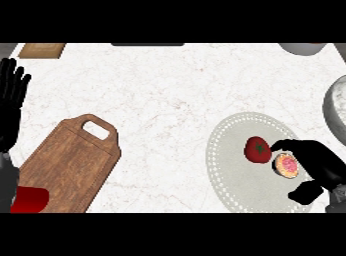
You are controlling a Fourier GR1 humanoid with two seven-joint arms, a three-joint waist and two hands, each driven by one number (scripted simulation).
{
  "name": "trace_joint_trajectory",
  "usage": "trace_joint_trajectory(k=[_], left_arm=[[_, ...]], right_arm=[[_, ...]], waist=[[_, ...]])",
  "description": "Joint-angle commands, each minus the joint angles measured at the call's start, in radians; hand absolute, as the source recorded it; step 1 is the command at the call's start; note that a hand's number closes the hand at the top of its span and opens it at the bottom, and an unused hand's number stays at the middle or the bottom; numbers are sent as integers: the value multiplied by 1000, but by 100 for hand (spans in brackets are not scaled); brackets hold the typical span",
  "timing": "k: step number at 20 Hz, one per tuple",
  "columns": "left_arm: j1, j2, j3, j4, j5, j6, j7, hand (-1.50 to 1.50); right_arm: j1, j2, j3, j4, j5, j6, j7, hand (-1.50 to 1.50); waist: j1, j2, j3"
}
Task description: Pick the cupcake from the placemat and place it in the bowl
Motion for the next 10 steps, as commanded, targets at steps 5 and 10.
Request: trace_joint_trajectory(k=[5,10], left_arm=[[13,32,45,-8,38,-61,9,0],[27,14,47,-13,6,7,9,0]], right_arm=[[31,33,-15,25,85,-107,-109,150],[152,-319,-374,238,-65,-103,-307,150]], waist=[[-1,0,1],[-69,5,7]])
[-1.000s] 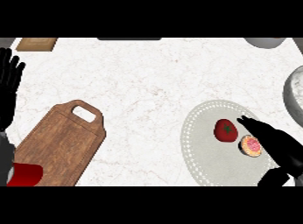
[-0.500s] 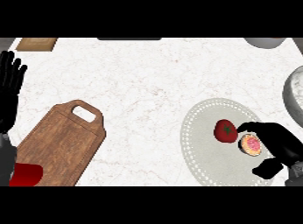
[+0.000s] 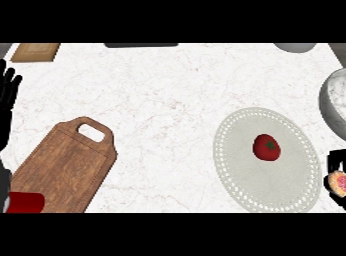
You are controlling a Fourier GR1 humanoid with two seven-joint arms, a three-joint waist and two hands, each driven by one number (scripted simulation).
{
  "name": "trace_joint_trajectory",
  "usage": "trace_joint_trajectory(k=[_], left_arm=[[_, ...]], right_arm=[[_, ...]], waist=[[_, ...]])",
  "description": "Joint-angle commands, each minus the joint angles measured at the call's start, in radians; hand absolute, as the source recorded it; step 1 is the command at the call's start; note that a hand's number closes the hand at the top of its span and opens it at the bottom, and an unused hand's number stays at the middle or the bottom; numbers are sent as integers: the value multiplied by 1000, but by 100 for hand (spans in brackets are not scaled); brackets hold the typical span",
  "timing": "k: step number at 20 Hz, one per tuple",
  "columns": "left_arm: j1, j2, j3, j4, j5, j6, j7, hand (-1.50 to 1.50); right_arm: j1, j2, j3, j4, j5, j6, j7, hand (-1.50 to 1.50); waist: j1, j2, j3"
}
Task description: Pick the cupcake from the placemat and place it in the bowl
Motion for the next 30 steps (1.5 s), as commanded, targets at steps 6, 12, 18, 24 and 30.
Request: trace_joint_trajectory(k=[6,12,18,24,30], left_arm=[[30,-3,23,-8,7,10,-13,0],[22,-10,15,0,15,-4,-23,0],[0,15,21,5,23,-24,-11,0],[-7,-20,-13,2,9,-7,-4,0],[-35,-12,-8,34,5,-6,-2,0]], right_arm=[[116,-359,-382,390,-110,-26,-250,150],[105,-489,-539,640,-150,-132,-431,150],[63,-646,-666,828,-252,-66,-655,150],[6,-730,-753,950,-338,-7,-870,150],[-55,-797,-764,997,-443,238,-916,150]], waist=[[-42,5,13],[-7,8,14],[11,2,10],[29,2,8],[29,2,4]])
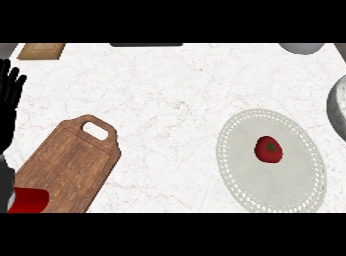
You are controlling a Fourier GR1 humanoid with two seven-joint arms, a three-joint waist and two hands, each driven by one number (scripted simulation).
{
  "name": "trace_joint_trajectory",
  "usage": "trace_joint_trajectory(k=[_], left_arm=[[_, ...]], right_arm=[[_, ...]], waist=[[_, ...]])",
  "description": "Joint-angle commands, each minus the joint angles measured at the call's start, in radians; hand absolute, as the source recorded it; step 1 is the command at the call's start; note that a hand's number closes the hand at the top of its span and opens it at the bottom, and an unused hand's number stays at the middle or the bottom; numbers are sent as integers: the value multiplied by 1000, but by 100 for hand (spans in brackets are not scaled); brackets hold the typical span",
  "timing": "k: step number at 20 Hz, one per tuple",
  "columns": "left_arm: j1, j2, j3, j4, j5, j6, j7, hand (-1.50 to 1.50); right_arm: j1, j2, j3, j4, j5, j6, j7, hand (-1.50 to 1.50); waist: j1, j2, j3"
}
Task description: Pick the cupcake from the placemat and place it in the bowl
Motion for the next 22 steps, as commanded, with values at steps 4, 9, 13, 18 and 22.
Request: trace_joint_trajectory(k=[4,9,13,18,22], left_arm=[[-38,-22,-40,3,-18,4,5,0],[-8,-12,-24,44,-21,-12,-41,0],[-32,-13,-40,28,-23,-14,-15,0],[-45,-33,-39,65,-24,-6,-45,0],[-72,25,-23,17,-15,-22,30,0]], right_arm=[[-106,-78,24,39,-93,306,-73,150],[-175,-54,102,2,-119,339,0,150],[-249,-87,180,-59,-136,414,102,150],[-337,1,304,-166,-135,370,198,150],[-392,78,396,-220,-137,373,279,150]], waist=[[28,5,-2],[42,8,-5],[52,8,-6],[54,11,-7],[55,7,-6]])
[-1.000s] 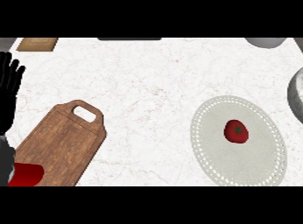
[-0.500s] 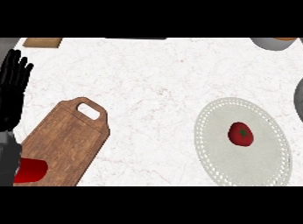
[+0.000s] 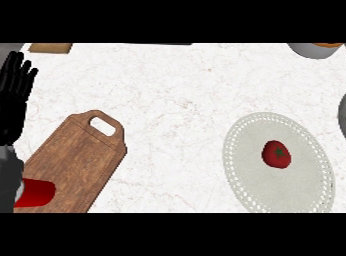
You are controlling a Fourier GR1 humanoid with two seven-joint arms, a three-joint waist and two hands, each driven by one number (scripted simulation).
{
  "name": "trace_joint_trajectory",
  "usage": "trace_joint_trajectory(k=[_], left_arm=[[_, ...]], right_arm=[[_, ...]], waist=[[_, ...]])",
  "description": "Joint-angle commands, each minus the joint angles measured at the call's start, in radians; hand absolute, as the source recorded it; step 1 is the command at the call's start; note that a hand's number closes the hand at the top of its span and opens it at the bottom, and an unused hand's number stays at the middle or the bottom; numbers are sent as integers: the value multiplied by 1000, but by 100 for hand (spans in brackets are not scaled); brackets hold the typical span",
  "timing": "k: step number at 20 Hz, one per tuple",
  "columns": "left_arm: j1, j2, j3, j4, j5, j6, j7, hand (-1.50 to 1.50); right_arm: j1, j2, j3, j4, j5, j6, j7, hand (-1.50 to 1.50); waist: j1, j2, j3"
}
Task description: Pick the cupcake from the placemat and place it in the bowl
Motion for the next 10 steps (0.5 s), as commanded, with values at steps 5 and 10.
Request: trace_joint_trajectory(k=[5,10], left_arm=[[33,-5,15,18,7,-16,-46,0],[12,3,20,8,-1,3,-12,0]], right_arm=[[-129,179,174,-115,27,50,98,150],[-159,338,247,-128,124,-162,185,150]], waist=[[-22,-4,0],[-29,-4,0]])
